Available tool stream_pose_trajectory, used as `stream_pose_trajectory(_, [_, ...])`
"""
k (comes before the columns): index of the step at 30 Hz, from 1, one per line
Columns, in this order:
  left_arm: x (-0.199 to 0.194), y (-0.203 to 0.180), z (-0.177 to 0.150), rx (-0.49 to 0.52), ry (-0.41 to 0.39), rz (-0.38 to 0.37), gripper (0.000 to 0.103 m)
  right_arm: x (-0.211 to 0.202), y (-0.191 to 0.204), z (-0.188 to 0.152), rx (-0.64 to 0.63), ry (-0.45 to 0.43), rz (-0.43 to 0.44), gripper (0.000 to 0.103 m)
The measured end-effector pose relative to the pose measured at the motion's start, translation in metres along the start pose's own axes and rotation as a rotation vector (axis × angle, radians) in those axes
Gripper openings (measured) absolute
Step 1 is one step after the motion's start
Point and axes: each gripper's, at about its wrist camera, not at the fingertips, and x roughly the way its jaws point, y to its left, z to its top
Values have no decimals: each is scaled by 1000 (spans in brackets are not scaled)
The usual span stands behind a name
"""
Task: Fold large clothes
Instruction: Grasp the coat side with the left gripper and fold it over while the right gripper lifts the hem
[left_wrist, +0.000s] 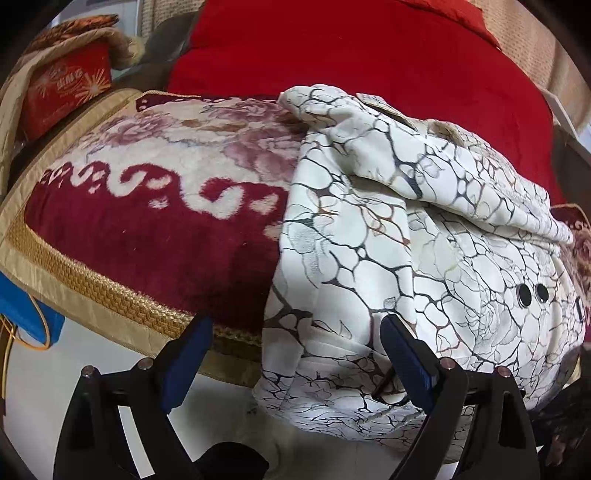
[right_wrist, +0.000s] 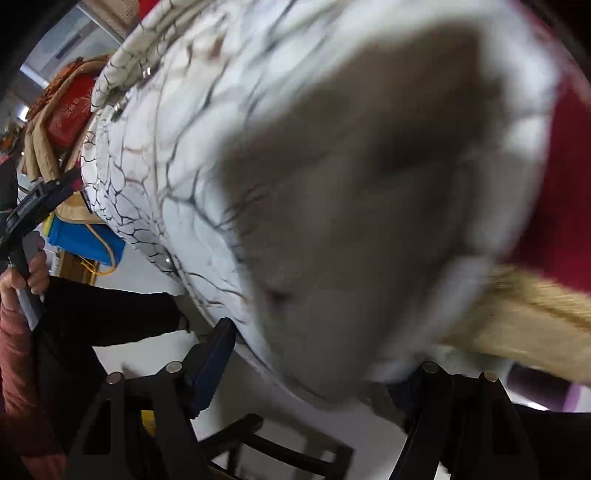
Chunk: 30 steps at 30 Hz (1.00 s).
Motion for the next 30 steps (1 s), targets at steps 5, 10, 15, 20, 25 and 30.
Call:
stream_pose_trajectory(5, [-3,8,2,-26,-17,-8,92,-7,33,-3,-74,-65,-6,22])
stream_pose_trajectory(10, [-8,19,2,-64,-28,-7,92,-55,55,1,-70,-149,161,13])
stream_pose_trajectory(15, [-19,31,3,-119,-56,-34,92,-108,71,33,-91,-248,375,11])
stream_pose_trajectory(20, [-32,40,2,-187,-82,-86,92,-130,89,101,-122,-369,426,10])
stream_pose_trajectory(25, [-23,40,-15,-249,9,-152,92,-87,90,183,-73,-313,338,10])
stream_pose_trajectory(30, [5,46,-53,-445,173,-207,92,-24,54,230,118,-187,385,9])
